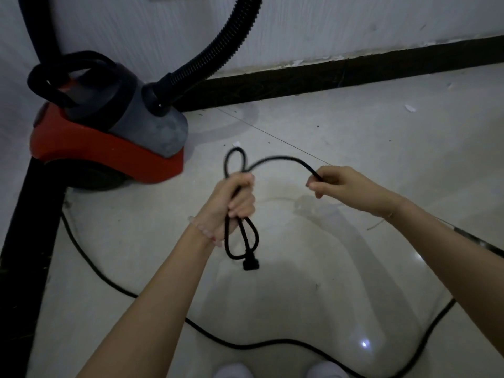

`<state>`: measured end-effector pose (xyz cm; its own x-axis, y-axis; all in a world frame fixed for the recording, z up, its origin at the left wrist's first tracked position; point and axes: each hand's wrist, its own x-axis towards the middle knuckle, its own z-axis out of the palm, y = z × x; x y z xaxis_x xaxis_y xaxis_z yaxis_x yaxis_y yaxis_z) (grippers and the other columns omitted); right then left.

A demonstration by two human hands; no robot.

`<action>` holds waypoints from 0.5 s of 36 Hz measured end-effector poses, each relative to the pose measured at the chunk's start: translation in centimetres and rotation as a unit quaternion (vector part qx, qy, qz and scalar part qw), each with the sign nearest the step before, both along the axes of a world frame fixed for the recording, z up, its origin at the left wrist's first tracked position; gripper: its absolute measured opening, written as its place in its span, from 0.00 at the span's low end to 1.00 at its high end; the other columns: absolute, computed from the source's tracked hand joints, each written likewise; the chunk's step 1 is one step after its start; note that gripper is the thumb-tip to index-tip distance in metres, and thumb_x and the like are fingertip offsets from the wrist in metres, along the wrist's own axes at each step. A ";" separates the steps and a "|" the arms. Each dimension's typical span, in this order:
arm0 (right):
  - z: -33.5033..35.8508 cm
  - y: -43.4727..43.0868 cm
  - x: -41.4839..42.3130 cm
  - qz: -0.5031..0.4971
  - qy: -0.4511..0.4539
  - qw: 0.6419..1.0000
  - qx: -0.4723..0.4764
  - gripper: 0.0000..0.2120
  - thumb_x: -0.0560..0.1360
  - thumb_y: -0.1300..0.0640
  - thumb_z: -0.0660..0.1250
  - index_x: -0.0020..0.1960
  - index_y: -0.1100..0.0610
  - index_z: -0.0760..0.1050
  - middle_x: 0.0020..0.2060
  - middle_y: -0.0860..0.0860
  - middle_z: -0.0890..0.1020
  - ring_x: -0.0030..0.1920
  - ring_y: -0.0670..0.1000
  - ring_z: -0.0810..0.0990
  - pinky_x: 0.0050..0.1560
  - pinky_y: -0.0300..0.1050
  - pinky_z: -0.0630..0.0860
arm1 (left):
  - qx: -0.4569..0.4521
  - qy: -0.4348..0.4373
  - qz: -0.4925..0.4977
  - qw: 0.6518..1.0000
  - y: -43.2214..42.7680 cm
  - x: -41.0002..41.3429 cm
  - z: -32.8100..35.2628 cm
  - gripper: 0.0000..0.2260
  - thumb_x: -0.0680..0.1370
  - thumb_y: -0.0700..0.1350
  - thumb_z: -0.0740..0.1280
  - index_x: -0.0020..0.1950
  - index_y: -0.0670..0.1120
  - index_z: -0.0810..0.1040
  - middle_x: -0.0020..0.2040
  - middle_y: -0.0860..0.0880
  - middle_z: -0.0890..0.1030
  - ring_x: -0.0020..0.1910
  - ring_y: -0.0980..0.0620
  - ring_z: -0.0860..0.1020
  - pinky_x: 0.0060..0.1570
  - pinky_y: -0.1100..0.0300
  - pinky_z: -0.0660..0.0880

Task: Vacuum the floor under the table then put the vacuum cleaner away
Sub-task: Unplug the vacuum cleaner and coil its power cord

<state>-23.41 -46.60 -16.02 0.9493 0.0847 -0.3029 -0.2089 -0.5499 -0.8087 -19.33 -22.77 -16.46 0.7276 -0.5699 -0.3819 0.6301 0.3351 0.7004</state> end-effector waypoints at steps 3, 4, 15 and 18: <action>-1.3 -0.4 -1.1 -0.079 -0.012 0.995 0.061 0.06 0.79 0.60 0.63 0.50 0.56 0.78 0.39 0.51 0.83 0.42 0.45 0.80 0.53 0.40 0.74 | -0.125 0.069 0.095 0.985 0.7 0.9 0.2 0.08 0.72 0.43 0.61 0.34 0.45 0.76 0.16 0.53 0.62 0.13 0.58 0.61 0.15 0.71 0.62; -1.7 -0.3 -1.2 -0.096 -0.025 0.993 0.061 0.07 0.79 0.62 0.62 0.51 0.54 0.78 0.39 0.51 0.84 0.42 0.47 0.81 0.55 0.45 0.76 | -0.135 0.082 0.115 0.981 0.7 0.9 0.1 0.06 0.72 0.43 0.62 0.37 0.45 0.77 0.18 0.53 0.64 0.14 0.58 0.62 0.16 0.72 0.63; -1.1 7.5 -2.8 0.011 -0.136 0.991 -0.013 0.14 0.80 0.61 0.61 0.62 0.57 0.78 0.36 0.41 0.76 0.35 0.39 0.74 0.41 0.27 0.68 | 0.027 0.058 0.199 0.978 -2.2 0.2 -1.8 0.14 0.77 0.38 0.66 0.62 0.45 0.74 0.52 0.45 0.79 0.55 0.51 0.79 0.58 0.59 0.76; -0.5 7.9 -2.8 0.004 -0.123 0.992 0.018 0.14 0.80 0.61 0.61 0.62 0.55 0.79 0.37 0.42 0.77 0.34 0.42 0.73 0.41 0.28 0.69 | 0.038 0.067 0.178 0.981 -1.9 0.3 -1.8 0.05 0.77 0.41 0.65 0.52 0.44 0.76 0.53 0.45 0.80 0.57 0.49 0.78 0.60 0.55 0.74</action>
<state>-26.25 -38.74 -16.52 0.9932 0.1001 -0.0590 0.0017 -0.5200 -0.8541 -19.01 -24.65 -18.25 0.8159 -0.2542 -0.5194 0.5704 0.5013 0.6506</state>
